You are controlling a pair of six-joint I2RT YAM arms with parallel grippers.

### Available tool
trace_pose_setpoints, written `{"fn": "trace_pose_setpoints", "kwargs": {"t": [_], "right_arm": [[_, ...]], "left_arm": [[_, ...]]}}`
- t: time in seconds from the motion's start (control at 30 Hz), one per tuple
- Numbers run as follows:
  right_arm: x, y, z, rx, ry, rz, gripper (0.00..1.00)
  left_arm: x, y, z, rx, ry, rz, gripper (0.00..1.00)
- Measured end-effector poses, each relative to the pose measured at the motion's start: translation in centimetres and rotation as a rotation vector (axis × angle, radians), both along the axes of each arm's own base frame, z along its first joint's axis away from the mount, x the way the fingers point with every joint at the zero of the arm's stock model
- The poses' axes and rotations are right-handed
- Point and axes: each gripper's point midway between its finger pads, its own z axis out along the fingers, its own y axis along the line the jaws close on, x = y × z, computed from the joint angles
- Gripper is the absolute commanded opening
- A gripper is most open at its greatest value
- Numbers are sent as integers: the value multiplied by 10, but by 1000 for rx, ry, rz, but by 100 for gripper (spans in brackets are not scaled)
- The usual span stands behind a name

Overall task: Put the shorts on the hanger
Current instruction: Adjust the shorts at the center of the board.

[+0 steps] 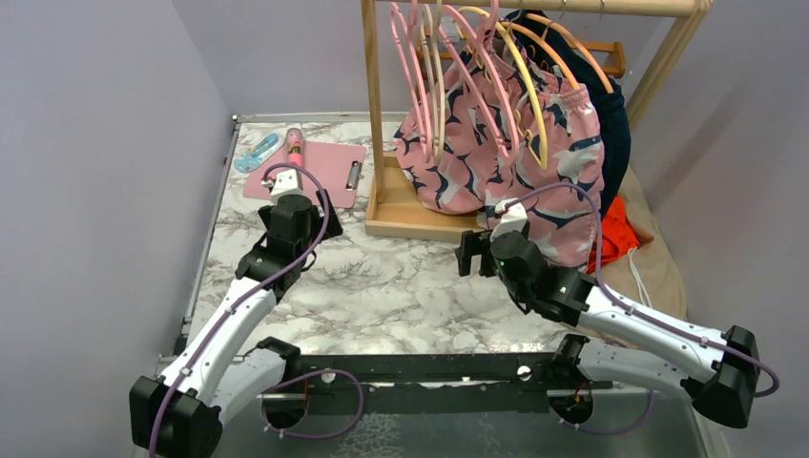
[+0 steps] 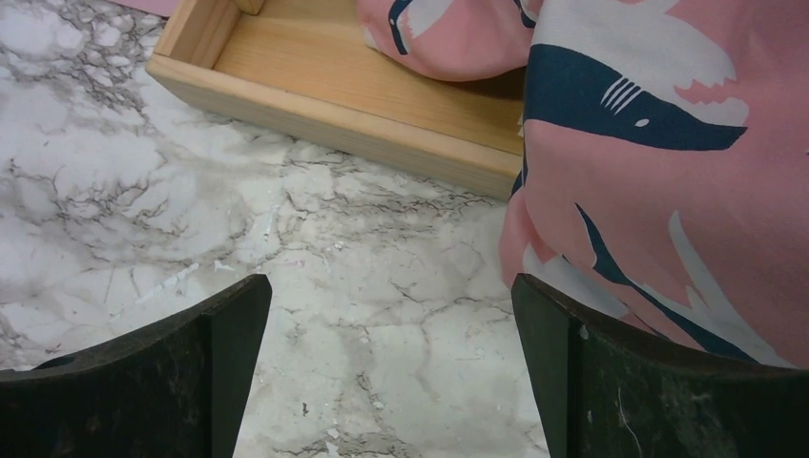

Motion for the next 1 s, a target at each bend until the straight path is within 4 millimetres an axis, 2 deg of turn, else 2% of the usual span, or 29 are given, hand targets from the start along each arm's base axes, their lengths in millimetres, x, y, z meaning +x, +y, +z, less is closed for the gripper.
{"fn": "trace_pose_setpoints", "kwargs": {"t": [0.2, 0.43, 0.6, 0.83, 1.0], "right_arm": [[-1, 0, 1, -26, -13, 32, 100], [-9, 2, 18, 13, -53, 101, 100], [-9, 12, 20, 18, -53, 143, 100], [2, 39, 29, -2, 4, 167, 98], [-5, 35, 41, -25, 43, 180, 98]], "left_arm": [[-1, 2, 3, 20, -9, -11, 99], [-1, 1, 2, 35, -7, -30, 99], [-2, -4, 0, 35, -4, -61, 99], [-4, -6, -3, 36, -2, -86, 99], [-6, -7, -2, 36, -11, -94, 99]]}}
